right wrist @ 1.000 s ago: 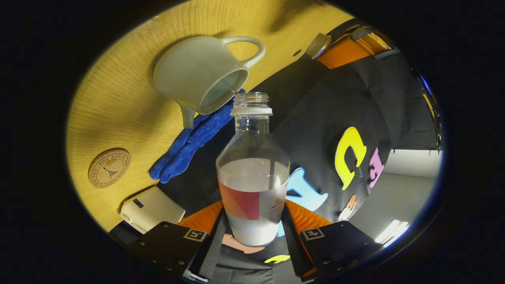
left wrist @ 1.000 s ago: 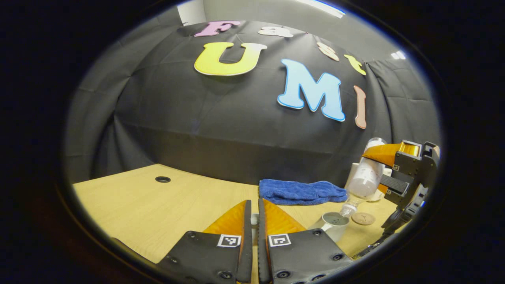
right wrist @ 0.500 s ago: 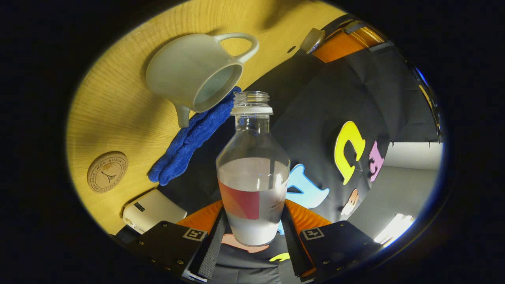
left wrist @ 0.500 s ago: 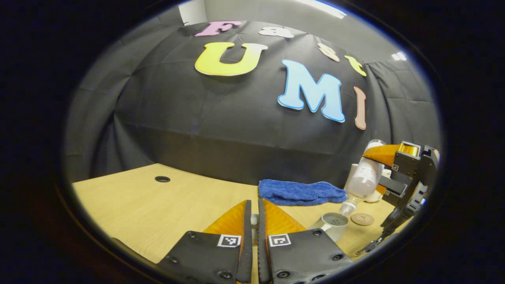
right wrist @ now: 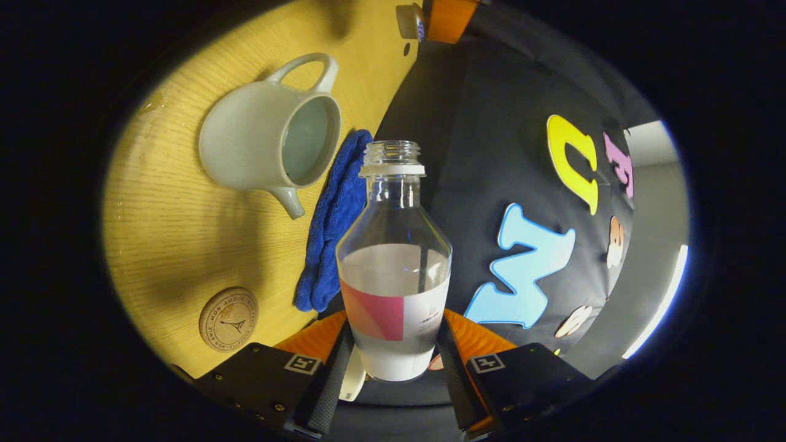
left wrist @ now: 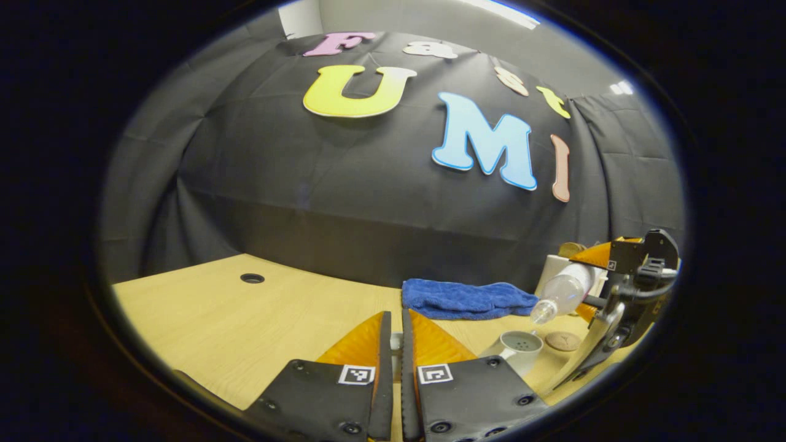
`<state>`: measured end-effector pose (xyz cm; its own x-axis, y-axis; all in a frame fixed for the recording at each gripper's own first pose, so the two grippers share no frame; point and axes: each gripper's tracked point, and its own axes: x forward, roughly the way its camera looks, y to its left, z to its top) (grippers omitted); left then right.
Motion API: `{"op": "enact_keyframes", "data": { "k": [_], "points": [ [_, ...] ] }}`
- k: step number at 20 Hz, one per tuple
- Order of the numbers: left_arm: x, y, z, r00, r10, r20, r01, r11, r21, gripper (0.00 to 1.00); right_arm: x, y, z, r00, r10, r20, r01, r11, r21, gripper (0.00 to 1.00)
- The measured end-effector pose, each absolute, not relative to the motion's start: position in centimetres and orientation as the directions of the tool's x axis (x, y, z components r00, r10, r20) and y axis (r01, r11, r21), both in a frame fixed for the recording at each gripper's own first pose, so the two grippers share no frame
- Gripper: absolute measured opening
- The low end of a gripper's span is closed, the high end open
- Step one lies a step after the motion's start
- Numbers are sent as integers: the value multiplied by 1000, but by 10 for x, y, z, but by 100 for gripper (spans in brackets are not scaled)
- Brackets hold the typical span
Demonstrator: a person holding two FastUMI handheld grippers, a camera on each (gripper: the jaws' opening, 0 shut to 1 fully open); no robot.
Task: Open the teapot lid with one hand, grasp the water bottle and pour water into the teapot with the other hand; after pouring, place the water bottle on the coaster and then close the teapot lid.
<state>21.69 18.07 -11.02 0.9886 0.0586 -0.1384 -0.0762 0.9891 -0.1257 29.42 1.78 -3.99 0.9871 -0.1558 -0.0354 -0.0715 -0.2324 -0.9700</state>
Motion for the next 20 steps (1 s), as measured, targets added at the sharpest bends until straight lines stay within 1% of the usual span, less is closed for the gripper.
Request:
{"op": "enact_keyframes", "data": {
  "k": [1, 4, 7, 8, 9, 10, 12, 16, 19, 20],
  "points": [
    [217, 181, -110, 989, 58, -138, -75, 989, -126, 12, 293, 11, -43, 985, -168, -47, -80, -196, -977, 73],
    [217, 182, -110, 989, 56, -137, -74, 989, -128, 12, 288, -5, -54, 973, -205, -105, -119, -59, -991, 73],
    [218, 180, -110, 989, 56, -139, -73, 989, -125, 12, 284, -24, -66, 961, -233, -148, -132, 81, -988, 73],
    [217, 181, -111, 989, 55, -140, -73, 990, -125, 15, 281, -31, -70, 954, -245, -172, -141, 138, -980, 73],
    [217, 181, -111, 989, 55, -140, -73, 989, -125, 15, 281, -41, -71, 947, -250, -202, -152, 205, -967, 73],
    [218, 180, -111, 989, 55, -139, -73, 989, -126, 12, 278, -45, -76, 939, -252, -233, -162, 272, -948, 73],
    [217, 180, -111, 989, 55, -137, -73, 989, -128, 12, 276, -54, -81, 924, -263, -279, -157, 406, -900, 73],
    [217, 181, -111, 989, 54, -139, -72, 989, -126, 12, 271, -62, -94, 905, -234, -356, -116, 669, -734, 73],
    [217, 181, -109, 990, 52, -133, -70, 989, -131, 12, 270, -66, -92, 906, -196, -375, -72, 802, -593, 74],
    [218, 181, -110, 990, 51, -135, -69, 989, -130, 15, 270, -65, -93, 905, -176, -387, -71, 834, -547, 73]
  ]
}}
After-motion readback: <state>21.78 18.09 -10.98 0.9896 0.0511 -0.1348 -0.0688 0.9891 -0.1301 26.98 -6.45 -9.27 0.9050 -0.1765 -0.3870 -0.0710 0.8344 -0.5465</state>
